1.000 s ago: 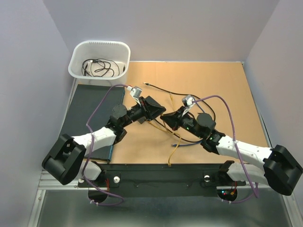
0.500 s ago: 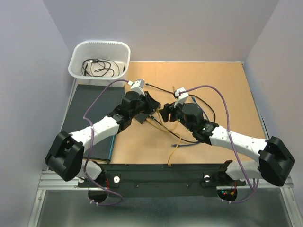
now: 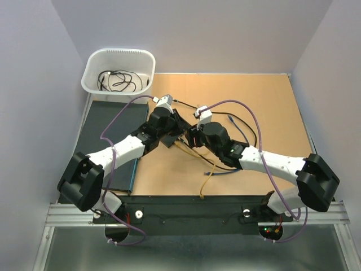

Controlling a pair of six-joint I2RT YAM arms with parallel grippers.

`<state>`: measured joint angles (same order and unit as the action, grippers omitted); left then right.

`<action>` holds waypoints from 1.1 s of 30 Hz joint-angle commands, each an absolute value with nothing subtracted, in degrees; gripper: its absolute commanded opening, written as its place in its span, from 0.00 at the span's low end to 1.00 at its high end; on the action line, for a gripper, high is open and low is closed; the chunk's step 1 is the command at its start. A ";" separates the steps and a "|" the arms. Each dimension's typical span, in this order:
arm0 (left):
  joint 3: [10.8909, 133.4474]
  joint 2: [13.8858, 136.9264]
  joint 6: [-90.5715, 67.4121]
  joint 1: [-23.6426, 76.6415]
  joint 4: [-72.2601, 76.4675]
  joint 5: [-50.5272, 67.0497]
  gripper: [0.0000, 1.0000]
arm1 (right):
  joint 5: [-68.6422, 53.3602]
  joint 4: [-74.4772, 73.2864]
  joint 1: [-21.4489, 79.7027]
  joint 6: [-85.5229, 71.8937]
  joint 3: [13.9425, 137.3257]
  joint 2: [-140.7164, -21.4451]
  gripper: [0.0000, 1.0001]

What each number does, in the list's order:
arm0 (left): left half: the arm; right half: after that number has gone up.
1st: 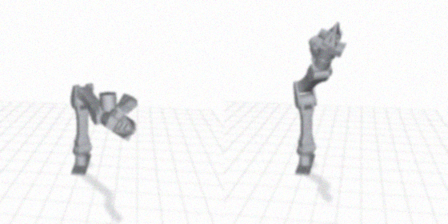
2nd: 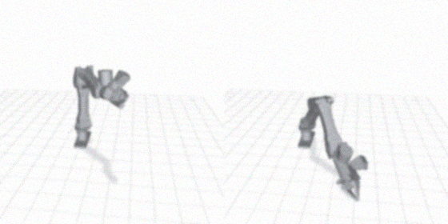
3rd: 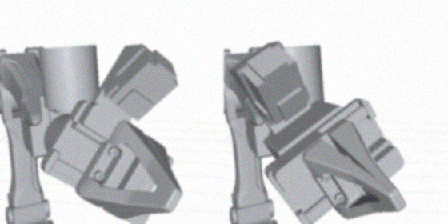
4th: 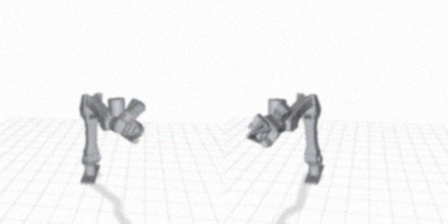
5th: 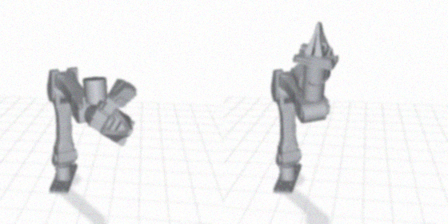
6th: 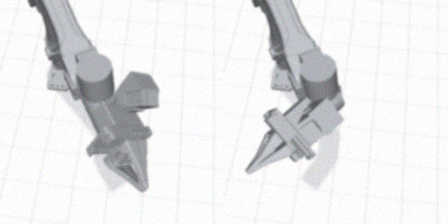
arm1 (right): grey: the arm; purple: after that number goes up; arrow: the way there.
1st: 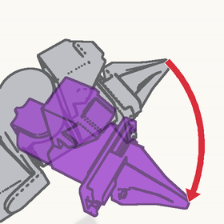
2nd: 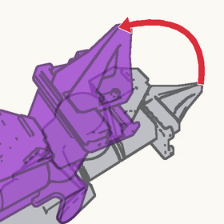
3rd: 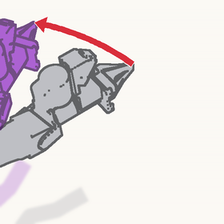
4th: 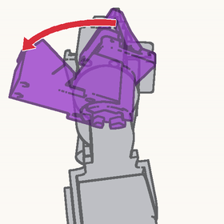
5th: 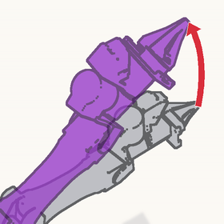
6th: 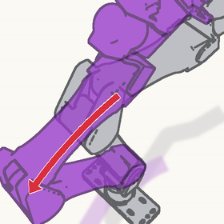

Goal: Insert the plug into the switch port

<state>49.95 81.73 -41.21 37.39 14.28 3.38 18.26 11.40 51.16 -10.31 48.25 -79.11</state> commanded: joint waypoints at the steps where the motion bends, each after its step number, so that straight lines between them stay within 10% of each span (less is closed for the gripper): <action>1: 52.56 81.82 -40.87 37.35 14.33 2.63 0.00 | 19.51 10.90 51.86 -11.33 51.68 -81.03 0.61; 20: 52.91 82.88 -40.96 37.44 13.98 2.55 0.00 | 22.76 11.16 52.29 -13.45 55.63 -86.83 0.43; 29: 53.44 83.32 -40.78 37.35 13.97 4.13 0.00 | 25.67 13.00 53.52 -12.75 54.85 -88.16 0.03; 33: 51.25 82.36 -39.82 36.48 17.56 6.41 0.42 | 21.37 23.00 53.53 -12.83 47.21 -82.20 0.00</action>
